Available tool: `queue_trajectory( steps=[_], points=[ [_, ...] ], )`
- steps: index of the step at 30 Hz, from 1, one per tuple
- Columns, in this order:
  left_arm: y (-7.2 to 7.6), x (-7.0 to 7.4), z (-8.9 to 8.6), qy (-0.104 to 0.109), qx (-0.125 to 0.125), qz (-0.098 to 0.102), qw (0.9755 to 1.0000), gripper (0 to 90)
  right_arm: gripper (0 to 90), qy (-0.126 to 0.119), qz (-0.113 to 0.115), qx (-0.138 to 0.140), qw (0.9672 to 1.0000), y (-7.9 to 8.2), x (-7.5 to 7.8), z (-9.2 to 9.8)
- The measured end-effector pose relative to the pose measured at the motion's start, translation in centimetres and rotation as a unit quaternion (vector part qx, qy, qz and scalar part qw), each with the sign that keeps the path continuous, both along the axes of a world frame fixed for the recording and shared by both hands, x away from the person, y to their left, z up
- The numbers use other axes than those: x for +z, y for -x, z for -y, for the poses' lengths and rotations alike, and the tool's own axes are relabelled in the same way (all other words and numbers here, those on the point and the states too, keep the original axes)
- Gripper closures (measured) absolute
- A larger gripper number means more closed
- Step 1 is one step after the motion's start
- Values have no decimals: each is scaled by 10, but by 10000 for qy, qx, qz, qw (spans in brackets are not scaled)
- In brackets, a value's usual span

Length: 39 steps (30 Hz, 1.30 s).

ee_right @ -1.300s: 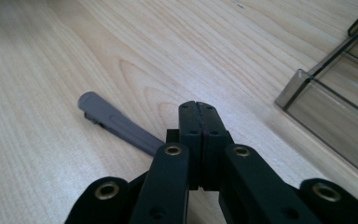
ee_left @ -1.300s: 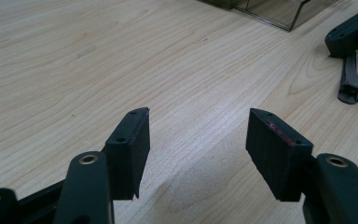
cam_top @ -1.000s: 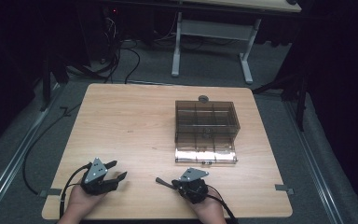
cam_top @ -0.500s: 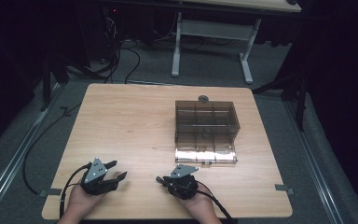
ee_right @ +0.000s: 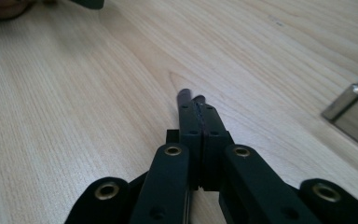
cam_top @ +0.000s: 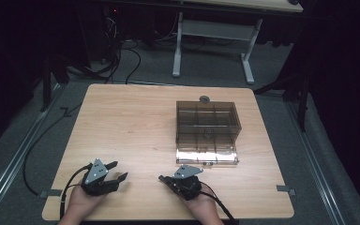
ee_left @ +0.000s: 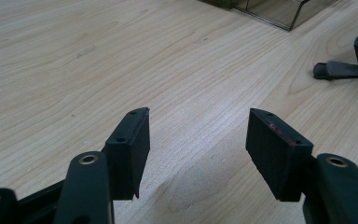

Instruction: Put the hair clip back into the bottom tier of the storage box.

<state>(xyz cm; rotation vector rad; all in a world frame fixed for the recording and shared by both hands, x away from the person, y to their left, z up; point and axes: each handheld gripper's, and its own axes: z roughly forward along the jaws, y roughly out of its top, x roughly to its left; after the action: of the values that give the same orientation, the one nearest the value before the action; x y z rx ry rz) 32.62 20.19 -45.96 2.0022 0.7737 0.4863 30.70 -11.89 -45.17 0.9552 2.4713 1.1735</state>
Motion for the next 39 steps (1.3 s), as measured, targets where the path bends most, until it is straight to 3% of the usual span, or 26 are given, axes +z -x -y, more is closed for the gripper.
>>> queue_trajectory(
  steps=[3, 8, 10, 19, 21, 23, 24, 28, 34, 39],
  points=[
    [0, 0, 0, -2, 1, -6, 10000, 402, 889, 97, -20, -35, 9999, 0, -1, 1],
    [0, 0, 0, -5, 0, -8, 10000, 402, 780, -85, -74, -41, 9999, -1, -1, 0],
    [0, 0, 0, -7, -3, -6, 10000, 402, 762, -50, -117, -65, 9999, -3, -3, -2],
    [0, 0, 0, -2, -4, -7, 10000, 402, 821, 108, -79, -97, 9999, -3, -4, -4],
    [0, 0, 0, -5, -2, -4, 10000, 402, 900, 40, -20, -129, 9999, -3, -3, -3],
    [0, 0, 0, -6, -1, -4, 10000, 402, 892, 74, -29, -173, 9998, -3, -2, -2],
    [0, 0, 0, -5, -2, -7, 10000, 402, 834, 81, -79, -189, 9998, -4, -4, -2],
    [0, 0, 0, -6, -2, -7, 10000, 402, 756, -45, -94, -112, 9999, -4, -3, -5],
    [0, 0, 0, -6, -4, -6, 10000, 402, 793, 204, -104, -106, 9997, -5, -6, -10],
    [0, 0, 0, -4, -5, -7, 10000, 402, 808, 218, -75, -161, 9996, -4, -5, -9]
  ],
)
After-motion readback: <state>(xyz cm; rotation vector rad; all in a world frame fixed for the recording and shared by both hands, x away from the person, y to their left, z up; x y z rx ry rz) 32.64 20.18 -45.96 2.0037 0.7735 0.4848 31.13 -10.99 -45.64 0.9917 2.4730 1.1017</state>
